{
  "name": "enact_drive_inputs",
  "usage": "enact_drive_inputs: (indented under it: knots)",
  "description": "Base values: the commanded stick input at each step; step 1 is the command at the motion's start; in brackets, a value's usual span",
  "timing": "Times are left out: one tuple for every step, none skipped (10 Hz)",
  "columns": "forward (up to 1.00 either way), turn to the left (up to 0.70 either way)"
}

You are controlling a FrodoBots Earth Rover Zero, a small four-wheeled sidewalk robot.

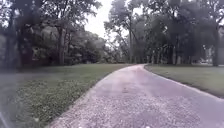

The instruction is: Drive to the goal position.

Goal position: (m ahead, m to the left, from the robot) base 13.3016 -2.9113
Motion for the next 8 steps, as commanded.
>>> enact_drive_inputs:
  knots:
    - [0.70,-0.07]
    - [0.70,-0.06]
    - [0.70,-0.02]
    - [0.70,0.00]
    - [0.70,0.00]
    - [0.70,0.00]
    - [0.70,0.00]
    - [0.70,0.00]
